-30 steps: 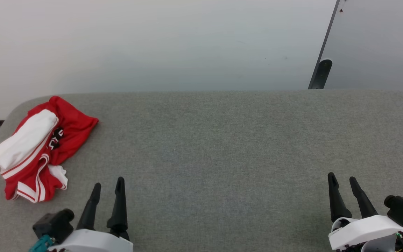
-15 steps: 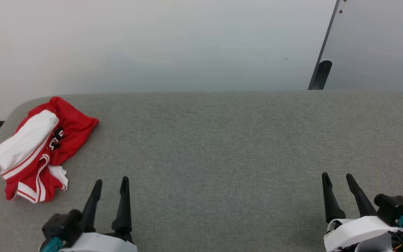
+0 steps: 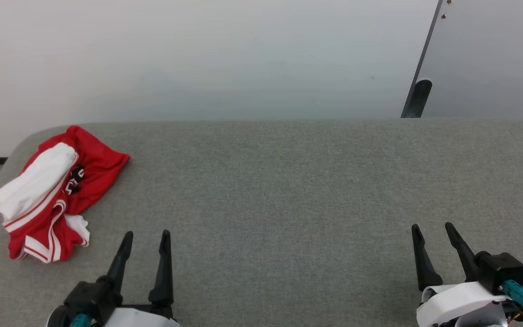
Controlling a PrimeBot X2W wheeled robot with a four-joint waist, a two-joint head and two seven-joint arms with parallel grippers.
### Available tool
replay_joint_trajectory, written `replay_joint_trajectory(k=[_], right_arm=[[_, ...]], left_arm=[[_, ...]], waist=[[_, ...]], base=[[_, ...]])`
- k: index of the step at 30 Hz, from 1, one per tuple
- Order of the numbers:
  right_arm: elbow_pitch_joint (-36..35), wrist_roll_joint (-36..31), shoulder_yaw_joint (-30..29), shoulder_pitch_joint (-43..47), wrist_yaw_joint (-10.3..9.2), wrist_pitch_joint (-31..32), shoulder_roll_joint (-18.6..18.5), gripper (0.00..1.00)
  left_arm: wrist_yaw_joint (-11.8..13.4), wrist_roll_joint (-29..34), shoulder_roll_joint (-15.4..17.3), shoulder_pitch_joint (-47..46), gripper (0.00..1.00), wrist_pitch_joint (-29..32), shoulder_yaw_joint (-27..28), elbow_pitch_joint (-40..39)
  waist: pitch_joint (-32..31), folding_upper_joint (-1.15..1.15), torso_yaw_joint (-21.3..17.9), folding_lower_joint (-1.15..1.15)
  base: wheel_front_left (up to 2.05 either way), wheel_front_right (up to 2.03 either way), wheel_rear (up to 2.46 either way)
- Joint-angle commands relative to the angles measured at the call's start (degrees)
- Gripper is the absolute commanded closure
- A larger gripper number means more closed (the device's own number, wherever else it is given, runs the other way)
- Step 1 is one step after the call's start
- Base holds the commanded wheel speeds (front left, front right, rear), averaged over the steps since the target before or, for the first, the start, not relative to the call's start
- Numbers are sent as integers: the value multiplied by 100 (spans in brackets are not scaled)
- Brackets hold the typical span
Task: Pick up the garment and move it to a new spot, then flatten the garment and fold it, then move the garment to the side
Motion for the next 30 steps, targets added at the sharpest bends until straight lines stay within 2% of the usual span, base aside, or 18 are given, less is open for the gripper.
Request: replay_joint_trajectory(k=[1,16,22,30], right_arm=[[-38,-140,27,-114,5,-48,-2,0],[-84,-880,125,36,6,-161,-2,0],[-87,-1093,346,123,5,-177,1,0],[-18,-1111,731,137,4,-195,3,0]], left_arm=[[17,119,16,36,0,-40,3,-60],[-111,535,-73,138,0,-211,104,-24],[-77,665,-51,217,0,-260,377,135],[-59,724,25,249,0,-300,697,314]], waist=[[-4,0,5,0],[-150,0,245,0],[-289,0,601,0],[-477,0,1320,0]], base=[[0,0,0],[0,0,0],[0,0,0],[0,0,0]])
